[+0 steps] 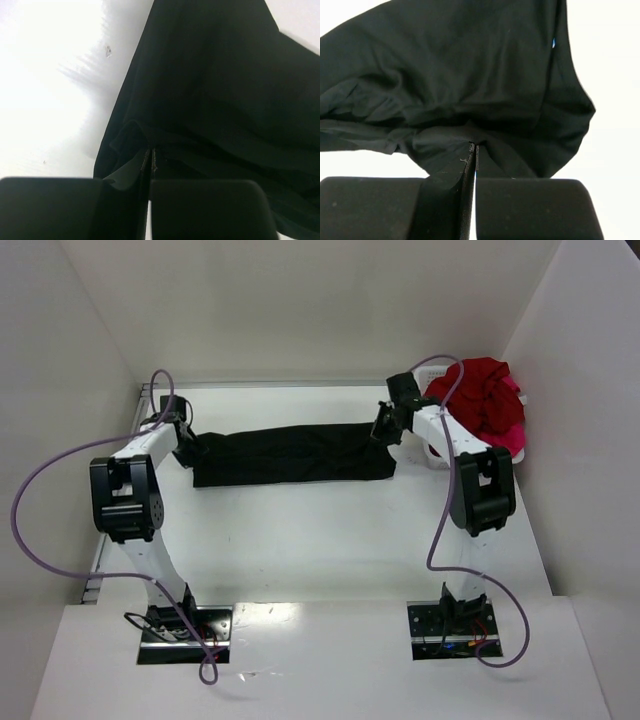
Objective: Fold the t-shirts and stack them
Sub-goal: Fold the other side of the tshirt into a rectangle
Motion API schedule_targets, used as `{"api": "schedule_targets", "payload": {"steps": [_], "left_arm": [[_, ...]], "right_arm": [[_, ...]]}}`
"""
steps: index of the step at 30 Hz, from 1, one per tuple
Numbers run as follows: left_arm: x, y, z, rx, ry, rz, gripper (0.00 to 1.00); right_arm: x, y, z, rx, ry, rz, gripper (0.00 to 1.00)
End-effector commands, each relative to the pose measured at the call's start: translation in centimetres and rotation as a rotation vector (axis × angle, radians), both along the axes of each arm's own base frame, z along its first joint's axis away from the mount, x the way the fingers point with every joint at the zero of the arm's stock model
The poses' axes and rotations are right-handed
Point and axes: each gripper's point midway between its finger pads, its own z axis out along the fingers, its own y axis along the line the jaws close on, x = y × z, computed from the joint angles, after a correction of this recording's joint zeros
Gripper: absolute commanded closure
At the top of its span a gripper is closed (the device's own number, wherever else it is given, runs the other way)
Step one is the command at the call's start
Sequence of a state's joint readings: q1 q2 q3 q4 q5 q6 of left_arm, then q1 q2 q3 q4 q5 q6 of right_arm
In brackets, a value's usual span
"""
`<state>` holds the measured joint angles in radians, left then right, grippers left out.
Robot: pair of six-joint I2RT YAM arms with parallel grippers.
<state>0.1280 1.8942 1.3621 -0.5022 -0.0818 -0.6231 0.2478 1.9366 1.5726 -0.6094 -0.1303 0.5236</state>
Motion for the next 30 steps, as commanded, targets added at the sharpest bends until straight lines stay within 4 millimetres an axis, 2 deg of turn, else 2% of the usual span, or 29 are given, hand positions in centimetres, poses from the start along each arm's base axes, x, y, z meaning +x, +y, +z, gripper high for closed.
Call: {"api": "schedule_targets", "payload": {"steps": [1,2,3,6,11,15,18,20,22,23,25,26,29,30], "left_arm": [[2.6,0.7,1.1,0.002,-0.066,-0.021,1.00],[2.6,0.9,1.1,-0.007,-0.067,-0.017,1.00],[2.5,0.9,0.5,-0.009,-0.055,-0.017,1.00],[3.2,1.0,0.7,-0.025,-0.079,-0.019,1.00],[3.6,1.4,0.5,-0.030,-0.080,-0.023,1.00],[4.3,2.3,0.9,-0.031,-0.101,-0.020,1.00],[4.7,2.6,0.4,-0.041,-0.102,-0.016,0.95],[4.9,2.5,0.0,-0.050,-0.096,-0.021,0.89],[4.9,2.5,0.0,-0.050,-0.096,-0.021,0.83],[4.5,2.6,-0.5,-0.043,-0.082,-0.015,0.79],[4.3,2.7,0.2,-0.033,-0.092,-0.011,0.70],[4.3,2.9,0.2,-0.025,-0.091,-0.006,0.60],[4.1,3.0,1.4,-0.007,-0.112,-0.009,0.47],[4.1,3.0,1.4,-0.007,-0.112,-0.009,0.42]], "right_arm": [[2.5,0.5,0.5,0.008,-0.062,0.022,0.99],[3.0,0.4,0.6,0.020,-0.064,0.021,0.99],[2.9,0.6,-0.3,0.024,-0.043,0.027,0.99],[4.0,1.0,0.8,0.039,-0.074,0.032,0.99],[4.6,1.1,0.5,0.038,-0.070,0.032,0.99],[5.1,-0.1,0.5,0.024,-0.074,0.012,0.99],[5.6,-1.0,1.1,0.032,-0.092,-0.015,0.99],[5.8,-1.0,1.2,0.034,-0.101,-0.015,0.99],[5.5,-1.1,-0.2,0.028,-0.071,-0.015,0.99],[5.5,-0.9,-0.2,0.035,-0.069,-0.010,0.99],[5.3,-0.9,-1.0,0.032,-0.056,-0.010,0.99],[5.5,-0.8,-0.9,0.041,-0.063,-0.005,0.98],[5.4,-0.6,-1.3,0.051,-0.064,0.003,0.95],[5.3,-0.4,-1.7,0.059,-0.053,0.010,0.91]]}}
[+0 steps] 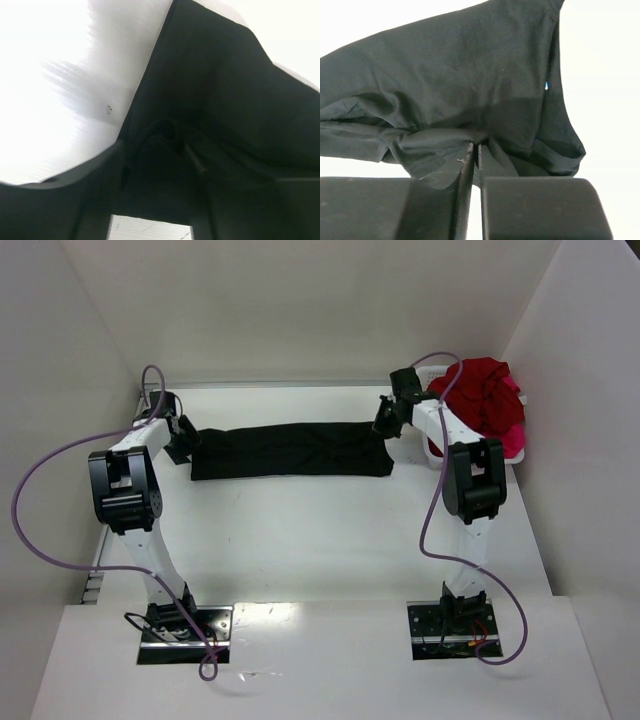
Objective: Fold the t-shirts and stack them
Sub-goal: Fold the other side of the tshirt into a rectangle
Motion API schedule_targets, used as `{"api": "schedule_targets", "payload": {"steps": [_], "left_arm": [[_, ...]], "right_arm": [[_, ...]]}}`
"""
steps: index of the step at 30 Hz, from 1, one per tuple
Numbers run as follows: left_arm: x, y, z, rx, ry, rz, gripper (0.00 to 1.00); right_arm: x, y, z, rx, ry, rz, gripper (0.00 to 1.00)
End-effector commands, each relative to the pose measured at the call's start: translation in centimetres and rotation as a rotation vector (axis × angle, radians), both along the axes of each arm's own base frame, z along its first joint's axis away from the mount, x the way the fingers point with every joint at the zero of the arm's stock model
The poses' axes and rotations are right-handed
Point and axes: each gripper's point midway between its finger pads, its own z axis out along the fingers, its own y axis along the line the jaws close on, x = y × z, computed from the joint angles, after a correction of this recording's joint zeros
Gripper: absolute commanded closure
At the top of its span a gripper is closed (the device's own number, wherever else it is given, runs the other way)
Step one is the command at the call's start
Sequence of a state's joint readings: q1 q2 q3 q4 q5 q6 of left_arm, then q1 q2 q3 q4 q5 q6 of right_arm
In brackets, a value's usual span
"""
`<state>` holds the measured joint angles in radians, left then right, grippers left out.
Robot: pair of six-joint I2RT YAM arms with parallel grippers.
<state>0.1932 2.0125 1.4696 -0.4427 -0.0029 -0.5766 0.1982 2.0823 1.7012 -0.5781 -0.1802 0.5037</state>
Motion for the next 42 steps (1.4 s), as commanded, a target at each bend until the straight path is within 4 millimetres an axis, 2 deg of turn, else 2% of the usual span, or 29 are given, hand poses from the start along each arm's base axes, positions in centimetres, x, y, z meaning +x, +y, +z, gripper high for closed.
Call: {"api": "schedule_targets", "payload": {"steps": [1,2,3,4,6,7,9,11,12,14,15,16,17,20,21,24,25,26,27,28,29,31,32,34,36,38,39,40,42], "left_arm": [[0.3,0.7,2.2,0.035,-0.047,-0.002,0.37],[0.6,0.6,3.0,0.031,-0.068,-0.006,0.33],[0.4,0.4,2.9,0.019,-0.062,-0.013,0.32],[0.7,0.4,3.8,0.023,-0.082,-0.013,0.30],[0.8,0.3,4.6,0.019,-0.101,-0.018,0.29],[0.8,0.3,5.5,0.023,-0.120,-0.018,0.27],[1.1,0.1,7.0,0.026,-0.157,-0.045,0.25],[1.3,-0.1,9.4,0.032,-0.211,-0.061,0.24],[1.3,-0.3,10.1,0.030,-0.228,-0.079,0.23],[1.3,-0.7,12.6,0.035,-0.283,-0.105,0.21],[1.2,-0.9,12.6,0.034,-0.286,-0.137,0.21],[1.5,-1.4,13.8,0.026,-0.317,-0.172,0.19],[1.6,-2.8,14.5,-0.024,-0.347,-0.242,0.19],[1.9,-4.8,15.5,-0.069,-0.408,-0.343,0.18],[1.6,-6.3,15.1,-0.117,-0.409,-0.389,0.18],[1.3,-7.9,14.8,-0.159,-0.426,-0.465,0.18],[0.8,-8.5,14.4,-0.156,-0.423,-0.483,0.18],[0.8,-9.1,14.4,-0.140,-0.439,-0.513,0.18],[0.6,-8.8,14.1,-0.104,-0.428,-0.502,0.18],[0.7,-8.7,14.3,-0.075,-0.428,-0.490,0.18],[0.3,-8.9,13.8,-0.062,-0.399,-0.491,0.17],[0.3,-7.9,13.6,-0.015,-0.375,-0.461,0.17],[0.1,-7.8,13.4,-0.014,-0.359,-0.444,0.17],[0.1,-7.8,13.3,-0.014,-0.359,-0.444,0.17],[-0.3,-7.8,14.0,-0.001,-0.379,-0.453,0.17],[-0.4,-7.7,14.1,0.009,-0.387,-0.462,0.17],[-0.4,-7.7,14.1,0.009,-0.387,-0.462,0.17],[-0.7,-7.7,13.9,0.016,-0.376,-0.474,0.17],[-0.9,-7.7,13.7,0.012,-0.364,-0.474,0.17]], "right_arm": [[0.9,0.5,-0.3,0.033,-0.031,0.020,0.87],[0.9,0.5,-0.3,0.033,-0.031,0.020,0.82],[0.8,0.7,-0.2,0.042,-0.029,0.028,0.75],[0.8,0.7,-0.2,0.043,-0.029,0.028,0.58],[0.8,0.7,-0.2,0.043,-0.029,0.028,0.46],[0.8,0.7,0.2,0.044,-0.038,0.028,0.34],[1.1,0.8,1.8,0.051,-0.077,0.029,0.27],[1.0,1.0,2.9,0.062,-0.099,0.045,0.17],[1.0,1.2,4.2,0.079,-0.127,0.056,0.15],[1.2,2.0,6.1,0.120,-0.194,0.099,0.15],[0.9,2.7,7.3,0.108,-0.225,0.116,0.12],[0.4,3.6,7.1,0.084,-0.225,0.145,0.12],[-0.1,3.8,7.0,0.064,-0.212,0.160,0.12],[-1.8,5.9,6.6,0.025,-0.220,0.244,0.13],[-2.2,5.9,6.0,0.000,-0.208,0.248,0.14],[-3.9,6.3,6.1,-0.006,-0.206,0.264,0.17],[-4.9,6.0,4.7,-0.006,-0.178,0.258,0.18],[-5.3,5.9,5.4,0.004,-0.195,0.249,0.18],[-6.0,6.2,4.3,0.000,-0.173,0.260,0.18],[-5.9,5.6,4.3,-0.028,-0.181,0.236,0.18],[-6.0,5.9,4.2,-0.042,-0.185,0.239,0.18],[-6.3,6.6,4.1,-0.073,-0.195,0.252,0.18],[-6.1,6.2,4.1,-0.090,-0.198,0.238,0.18],[-6.0,7.5,3.3,-0.100,-0.184,0.259,0.18],[-5.6,7.9,2.2,-0.121,-0.169,0.260,0.19],[-5.1,8.5,1.9,-0.131,-0.183,0.248,0.21],[-4.7,9.0,2.4,-0.134,-0.201,0.249,0.23],[-4.5,9.1,1.7,-0.139,-0.188,0.251,0.25],[-4.1,9.7,1.4,-0.142,-0.189,0.247,0.28]]}}
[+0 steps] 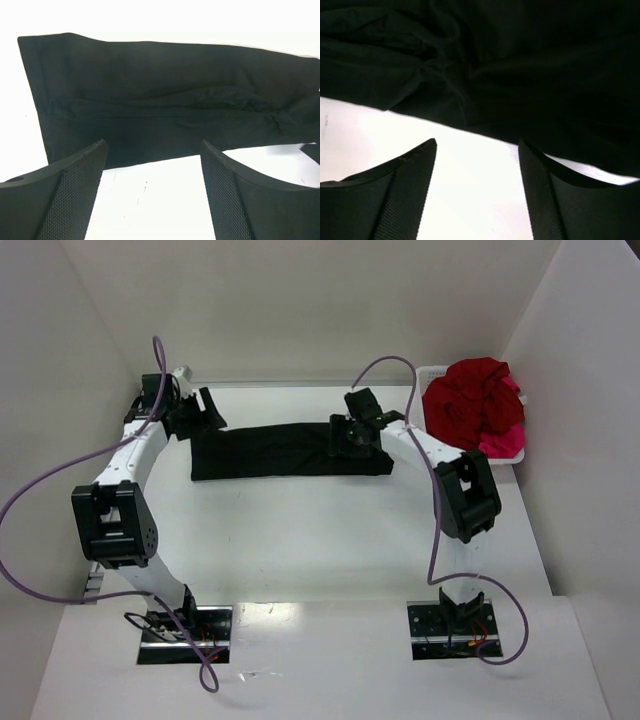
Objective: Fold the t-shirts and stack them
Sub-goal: Fold the other side of the tshirt into a rectangle
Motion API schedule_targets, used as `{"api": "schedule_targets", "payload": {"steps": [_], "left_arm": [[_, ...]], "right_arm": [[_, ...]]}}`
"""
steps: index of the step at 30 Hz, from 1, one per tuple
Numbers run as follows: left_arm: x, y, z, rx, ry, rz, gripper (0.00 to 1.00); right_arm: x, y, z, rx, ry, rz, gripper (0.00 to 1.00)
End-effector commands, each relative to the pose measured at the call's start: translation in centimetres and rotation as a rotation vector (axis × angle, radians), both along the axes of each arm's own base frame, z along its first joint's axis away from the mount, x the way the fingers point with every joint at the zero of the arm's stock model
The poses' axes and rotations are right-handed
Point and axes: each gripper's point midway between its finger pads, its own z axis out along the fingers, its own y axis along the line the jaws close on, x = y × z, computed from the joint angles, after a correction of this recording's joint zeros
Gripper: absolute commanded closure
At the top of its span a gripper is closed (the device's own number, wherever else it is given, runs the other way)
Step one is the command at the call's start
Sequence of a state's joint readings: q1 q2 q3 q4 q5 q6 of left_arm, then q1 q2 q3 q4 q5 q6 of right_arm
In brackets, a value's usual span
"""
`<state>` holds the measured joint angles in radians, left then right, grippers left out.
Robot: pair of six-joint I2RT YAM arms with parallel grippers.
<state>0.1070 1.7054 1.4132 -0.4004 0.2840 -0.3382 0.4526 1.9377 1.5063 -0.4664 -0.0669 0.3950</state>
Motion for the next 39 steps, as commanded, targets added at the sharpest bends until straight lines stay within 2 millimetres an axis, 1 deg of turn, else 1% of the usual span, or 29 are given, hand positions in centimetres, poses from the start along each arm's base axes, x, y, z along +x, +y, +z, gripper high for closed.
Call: {"api": "schedule_targets", "payload": {"steps": [1,3,4,6,7,8,9,10,11,13,14,15,17,18,19,20,21,22,23,24,25,28,29,32,33,35,36,38,39], "left_arm": [[-0.4,0.4,1.0,0.044,-0.036,-0.025,0.17],[-0.4,0.4,1.0,0.044,-0.036,-0.025,0.17],[-0.6,0.4,0.6,0.043,-0.027,-0.025,0.17],[-0.7,0.4,0.5,0.049,-0.020,-0.031,0.17],[-0.7,0.4,0.1,0.048,-0.011,-0.032,0.17],[-0.7,0.6,0.1,0.054,-0.010,-0.025,0.17],[-0.7,0.6,0.1,0.054,-0.010,-0.025,0.17],[-0.7,0.6,0.1,0.054,-0.010,-0.025,0.17],[-0.7,0.6,0.1,0.054,-0.010,-0.025,0.17],[-0.6,0.8,0.0,0.067,-0.011,-0.024,0.17],[-0.6,0.8,0.0,0.067,-0.011,-0.024,0.17],[-0.6,0.9,0.0,0.073,-0.010,-0.018,0.17],[-0.6,0.9,0.0,0.073,-0.010,-0.018,0.17],[-0.6,0.9,0.0,0.073,-0.010,-0.018,0.17],[-0.6,0.9,-0.4,0.072,-0.001,-0.018,0.17],[-0.6,0.9,-0.4,0.072,-0.001,-0.018,0.17],[-0.6,0.9,-0.4,0.072,-0.001,-0.018,0.17],[-0.6,0.9,-0.4,0.072,-0.001,-0.018,0.17],[-0.6,0.9,-0.4,0.072,-0.001,-0.018,0.17],[-0.5,0.9,-0.8,0.071,0.008,-0.018,0.17],[-0.6,0.8,-0.8,0.065,0.007,-0.025,0.17],[-0.6,0.8,-0.8,0.065,0.007,-0.025,0.16],[-0.6,0.8,-0.8,0.065,0.007,-0.025,0.16],[-0.6,0.4,-0.7,0.050,0.005,-0.040,0.16],[-0.6,0.4,-1.1,0.049,0.014,-0.040,0.16],[-0.6,0.2,-1.0,0.041,0.013,-0.048,0.16],[-0.5,0.2,-1.4,0.040,0.022,-0.048,0.16],[-0.5,0.2,-1.4,0.040,0.022,-0.048,0.16],[-0.5,0.2,-1.4,0.040,0.022,-0.048,0.16]], "right_arm": [[2.3,0.7,-0.3,-0.028,-0.054,-0.030,0.29],[2.4,0.4,-0.8,-0.045,-0.052,-0.042,0.32],[2.7,-0.1,-1.5,-0.069,-0.048,-0.068,0.37],[2.7,-0.2,-2.0,-0.080,-0.043,-0.074,0.41],[3.0,-0.3,-2.3,-0.088,-0.044,-0.080,0.47],[3.1,-0.2,-2.6,-0.088,-0.044,-0.080,0.51],[3.5,-0.3,-2.1,-0.090,-0.059,-0.088,0.55],[3.7,-0.3,-2.6,-0.092,-0.057,-0.102,0.59],[4.2,-0.2,-2.0,-0.091,-0.075,-0.110,0.62],[5.3,-0.1,-1.7,-0.097,-0.097,-0.124,0.64],[5.8,-0.1,-1.1,-0.099,-0.115,-0.134,0.64],[6.8,0.2,-0.2,-0.089,-0.146,-0.143,0.64],[7.8,0.3,0.0,-0.096,-0.165,-0.158,0.64],[8.8,0.6,1.1,-0.085,-0.196,-0.167,0.64],[9.3,0.6,0.5,-0.102,-0.197,-0.166,0.64],[9.6,0.7,0.4,-0.109,-0.198,-0.159,0.64],[10.6,1.0,1.6,-0.099,-0.230,-0.169,0.64],[10.9,1.1,0.6,-0.108,-0.215,-0.167,0.62],[11.5,1.2,0.9,-0.108,-0.228,-0.175,0.60],[12.0,1.5,1.8,-0.098,-0.243,-0.177,0.58],[12.3,1.4,1.9,-0.109,-0.247,-0.187,0.51],[13.1,0.6,2.9,-0.132,-0.283,-0.240,0.42],[13.1,0.3,4.5,-0.125,-0.309,-0.252,0.34],[13.0,0.1,7.1,-0.103,-0.353,-0.265,0.24],[12.6,-0.7,8.3,-0.087,-0.365,-0.284,0.24],[11.8,-0.7,9.7,-0.065,-0.380,-0.276,0.23],[10.9,-1.0,10.8,-0.048,-0.390,-0.269,0.23],[9.8,-1.1,11.1,-0.023,-0.385,-0.266,0.28],[8.6,-1.2,9.2,-0.032,-0.342,-0.243,0.34]]}}
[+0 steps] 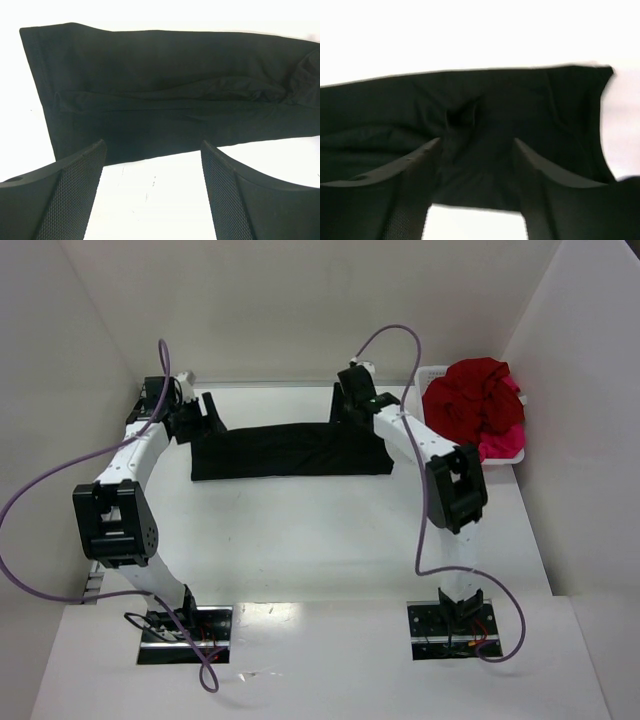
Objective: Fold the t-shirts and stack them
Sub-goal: Fold the other side of the tshirt into a rectangle
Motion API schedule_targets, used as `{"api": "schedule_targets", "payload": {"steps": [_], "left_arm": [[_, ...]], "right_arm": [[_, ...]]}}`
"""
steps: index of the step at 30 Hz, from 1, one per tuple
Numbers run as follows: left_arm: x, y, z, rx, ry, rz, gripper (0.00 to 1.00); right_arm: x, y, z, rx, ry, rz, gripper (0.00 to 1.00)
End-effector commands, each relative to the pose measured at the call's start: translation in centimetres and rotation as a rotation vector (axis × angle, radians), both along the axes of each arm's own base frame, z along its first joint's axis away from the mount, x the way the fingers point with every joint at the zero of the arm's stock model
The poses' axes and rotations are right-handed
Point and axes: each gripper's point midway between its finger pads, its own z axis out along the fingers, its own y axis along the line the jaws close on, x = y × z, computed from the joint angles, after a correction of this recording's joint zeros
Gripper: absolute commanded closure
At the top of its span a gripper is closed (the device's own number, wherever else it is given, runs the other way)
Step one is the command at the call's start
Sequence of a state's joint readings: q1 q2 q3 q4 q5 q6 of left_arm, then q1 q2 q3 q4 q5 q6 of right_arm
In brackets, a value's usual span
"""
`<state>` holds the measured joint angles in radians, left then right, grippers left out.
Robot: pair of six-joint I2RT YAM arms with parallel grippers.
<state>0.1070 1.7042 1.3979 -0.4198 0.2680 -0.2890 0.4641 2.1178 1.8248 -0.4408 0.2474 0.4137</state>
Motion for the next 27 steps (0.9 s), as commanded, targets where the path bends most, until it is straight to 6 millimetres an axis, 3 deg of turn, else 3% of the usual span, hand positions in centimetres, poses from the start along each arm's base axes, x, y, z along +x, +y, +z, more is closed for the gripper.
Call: {"api": "schedule_targets", "payload": {"steps": [1,2,3,5,6,7,10,13,18,21,24,27], "left_arm": [[0.1,-0.1,-0.4,-0.003,-0.001,-0.027,0.16],[0.1,0.0,-0.5,0.004,0.000,-0.021,0.16],[0.2,-0.1,-0.6,0.018,0.001,-0.016,0.16],[0.3,0.6,-1.1,0.044,0.014,0.011,0.16],[0.2,0.9,-1.5,0.088,0.026,0.023,0.16],[0.2,0.8,-2.0,0.116,0.037,0.031,0.16],[-0.1,1.9,-2.9,0.222,0.073,0.085,0.16],[-0.3,1.9,-4.4,0.254,0.121,0.091,0.16],[-0.8,2.0,-6.7,0.281,0.192,0.094,0.16],[-0.6,2.4,-7.9,0.297,0.219,0.102,0.17],[0.2,2.3,-8.7,0.292,0.232,0.108,0.21],[0.6,2.5,-9.9,0.300,0.255,0.110,0.26]], "right_arm": [[-1.6,-0.6,6.0,0.096,-0.112,-0.008,0.38],[-2.2,-0.9,5.1,0.088,-0.095,-0.008,0.41],[-3.2,-1.1,2.8,0.071,-0.044,0.000,0.46],[-3.9,-1.6,1.4,0.063,-0.001,-0.024,0.63],[-4.6,-1.7,-0.3,0.049,0.045,-0.016,0.69],[-4.8,-1.6,-0.4,0.059,0.058,-0.018,0.81],[-5.7,-1.2,-2.5,0.077,0.124,-0.011,0.92],[-5.4,-0.7,-3.1,0.101,0.118,-0.012,0.92],[-4.7,-1.1,-6.1,0.040,0.177,-0.044,0.92],[-4.6,-1.5,-6.4,0.020,0.178,-0.060,0.94],[-4.8,-1.8,-6.7,0.009,0.182,-0.068,0.94],[-5.4,-2.1,-8.3,-0.008,0.231,-0.079,0.94]]}}
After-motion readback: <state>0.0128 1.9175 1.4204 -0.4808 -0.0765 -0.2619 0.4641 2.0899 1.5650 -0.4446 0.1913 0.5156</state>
